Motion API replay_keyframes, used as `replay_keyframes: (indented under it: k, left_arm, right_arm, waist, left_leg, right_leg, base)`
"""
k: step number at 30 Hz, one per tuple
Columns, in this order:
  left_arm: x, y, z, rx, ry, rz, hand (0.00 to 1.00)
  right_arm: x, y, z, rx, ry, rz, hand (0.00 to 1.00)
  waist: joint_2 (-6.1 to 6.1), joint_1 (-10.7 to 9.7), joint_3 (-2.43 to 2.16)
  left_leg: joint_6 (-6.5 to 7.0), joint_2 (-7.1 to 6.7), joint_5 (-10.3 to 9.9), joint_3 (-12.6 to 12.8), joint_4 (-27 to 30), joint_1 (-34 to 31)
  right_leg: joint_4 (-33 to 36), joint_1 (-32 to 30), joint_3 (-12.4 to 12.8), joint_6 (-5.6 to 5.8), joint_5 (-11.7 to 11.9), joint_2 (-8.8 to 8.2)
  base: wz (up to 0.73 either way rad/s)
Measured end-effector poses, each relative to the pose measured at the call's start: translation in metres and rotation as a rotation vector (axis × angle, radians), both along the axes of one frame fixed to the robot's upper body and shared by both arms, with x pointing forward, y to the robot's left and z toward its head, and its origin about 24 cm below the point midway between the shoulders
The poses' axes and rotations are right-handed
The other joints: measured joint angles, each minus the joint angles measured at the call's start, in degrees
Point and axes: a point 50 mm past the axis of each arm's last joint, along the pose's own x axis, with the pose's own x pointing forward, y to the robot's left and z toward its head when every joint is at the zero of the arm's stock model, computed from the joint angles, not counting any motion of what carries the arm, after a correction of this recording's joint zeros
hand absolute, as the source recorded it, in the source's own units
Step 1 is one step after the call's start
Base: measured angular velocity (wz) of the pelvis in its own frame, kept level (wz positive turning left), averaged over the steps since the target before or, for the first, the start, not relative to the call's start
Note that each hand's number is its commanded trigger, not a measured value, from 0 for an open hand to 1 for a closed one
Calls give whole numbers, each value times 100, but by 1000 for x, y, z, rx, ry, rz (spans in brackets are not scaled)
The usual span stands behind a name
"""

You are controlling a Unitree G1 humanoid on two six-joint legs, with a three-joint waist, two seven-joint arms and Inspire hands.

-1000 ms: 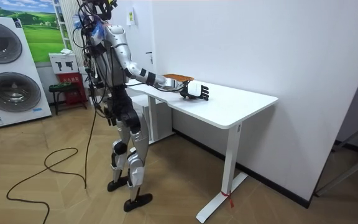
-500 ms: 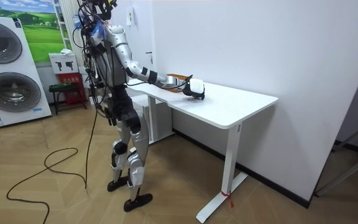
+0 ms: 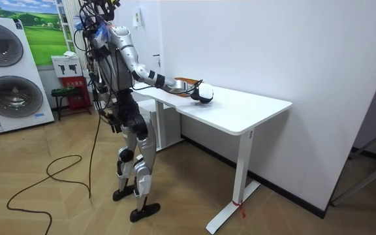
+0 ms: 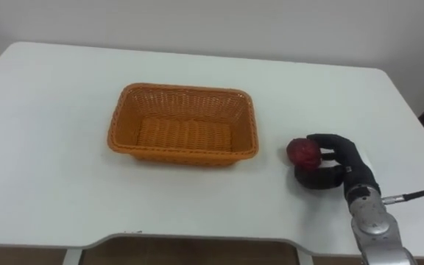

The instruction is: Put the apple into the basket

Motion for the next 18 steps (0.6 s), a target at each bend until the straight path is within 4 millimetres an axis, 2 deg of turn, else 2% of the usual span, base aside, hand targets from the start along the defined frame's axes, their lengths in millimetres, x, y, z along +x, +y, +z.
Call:
replay_keyframes:
  k: [5,9,13,15,18]
  left_arm:
    - [5,0,0,4,-11,-5,0]
    - [9,0,0,8,-23,-3,0]
    - [13,1,0,36,-40,-3,0]
    - [16,1,1,45,-54,-4,0]
    - [13,1,1,45,-49,-2,0]
  right_arm:
    - [2,1,4,-2,-24,-4,100]
    - [12,8,21,13,-112,17,100]
    - [21,17,45,12,-235,41,100]
    - [26,23,61,9,-307,59,100]
    - [29,28,73,8,-366,71,100]
  waist:
    - [29,16,13]
    - [112,-4,42]
    - [174,-13,23]
    - [151,-20,13]
    - [90,-19,-9]
  left_leg:
    - [0,-4,0,6,0,-37]
    - [1,-7,1,35,-2,-68]
    - [1,-4,3,35,-8,-73]
    - [0,-1,3,30,-8,-70]
    - [0,-1,3,19,-10,-40]
  right_leg:
    - [12,-46,32,0,0,0]
    - [25,-97,64,0,0,1]
    - [9,-102,49,0,0,4]
    - [1,-80,30,0,0,2]
    - [-16,-32,9,0,0,-2]
  base:
    - [-2]
    - [-2]
    - [0]
    - [4]
    - [3]
